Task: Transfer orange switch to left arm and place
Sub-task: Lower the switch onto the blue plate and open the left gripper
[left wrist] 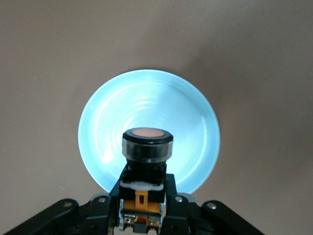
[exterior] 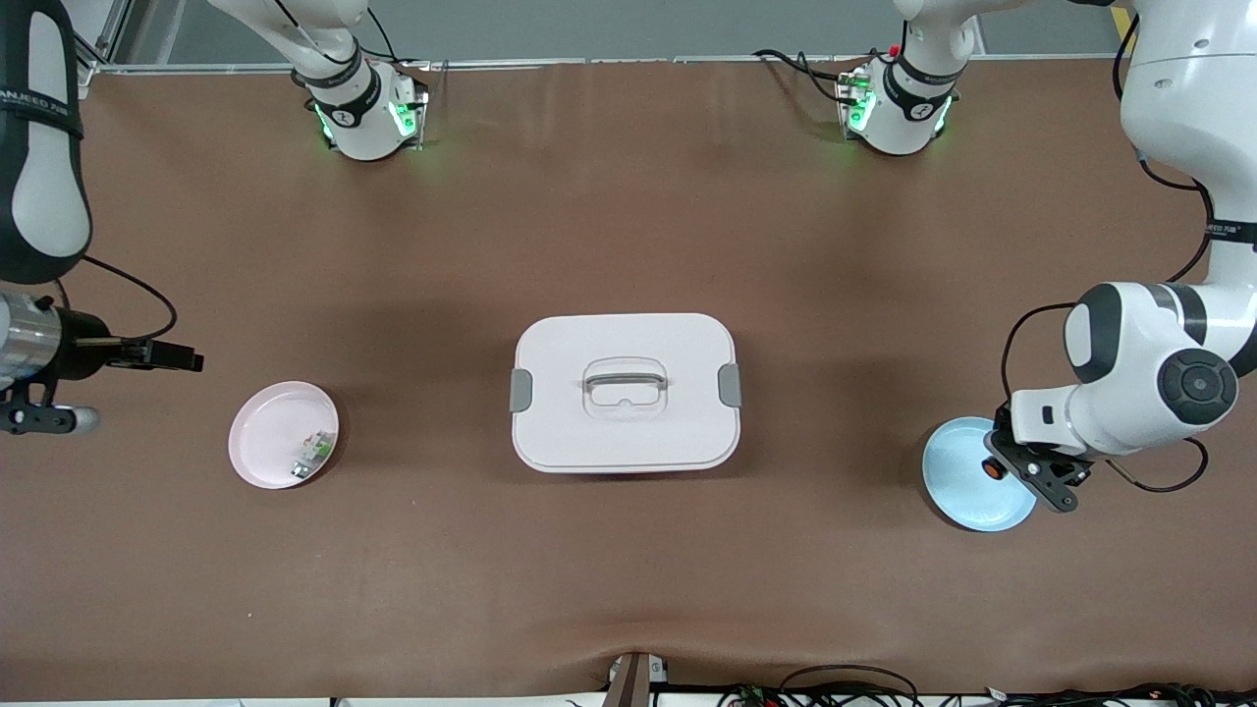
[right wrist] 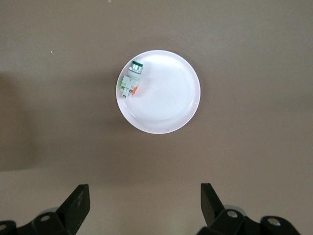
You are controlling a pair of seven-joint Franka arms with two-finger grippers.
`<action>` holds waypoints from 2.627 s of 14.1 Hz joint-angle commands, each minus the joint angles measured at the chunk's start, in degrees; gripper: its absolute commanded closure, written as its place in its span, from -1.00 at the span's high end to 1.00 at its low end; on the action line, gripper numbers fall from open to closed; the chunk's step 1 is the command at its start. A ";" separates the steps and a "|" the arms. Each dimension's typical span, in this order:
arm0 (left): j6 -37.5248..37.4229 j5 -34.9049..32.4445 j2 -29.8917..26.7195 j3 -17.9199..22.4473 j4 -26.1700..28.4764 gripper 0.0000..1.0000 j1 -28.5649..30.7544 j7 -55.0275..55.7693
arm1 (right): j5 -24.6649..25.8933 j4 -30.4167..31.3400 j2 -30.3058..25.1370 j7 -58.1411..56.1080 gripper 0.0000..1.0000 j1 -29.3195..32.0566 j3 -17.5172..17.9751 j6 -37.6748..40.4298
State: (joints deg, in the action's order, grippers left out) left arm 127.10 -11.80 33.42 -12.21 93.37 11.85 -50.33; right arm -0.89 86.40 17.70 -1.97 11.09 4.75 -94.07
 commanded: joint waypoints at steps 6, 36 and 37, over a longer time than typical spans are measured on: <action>5.97 -0.85 3.84 -0.45 -0.12 -1.00 1.77 -16.01 | 2.74 3.57 -9.24 0.03 1.00 1.30 1.31 -2.25; 1.86 2.03 0.78 -2.21 -2.48 1.00 2.83 -21.57 | 2.21 7.82 -20.16 -0.58 1.00 0.60 1.66 0.90; -1.03 3.18 -0.71 -2.21 -3.19 1.00 2.74 -18.86 | 2.12 7.82 -20.16 -0.49 1.00 0.60 1.66 0.90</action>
State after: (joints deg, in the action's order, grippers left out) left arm 130.96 -10.95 36.04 -14.05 90.50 14.33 -72.11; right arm 0.84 95.01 -2.67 -1.97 11.23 6.02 -93.88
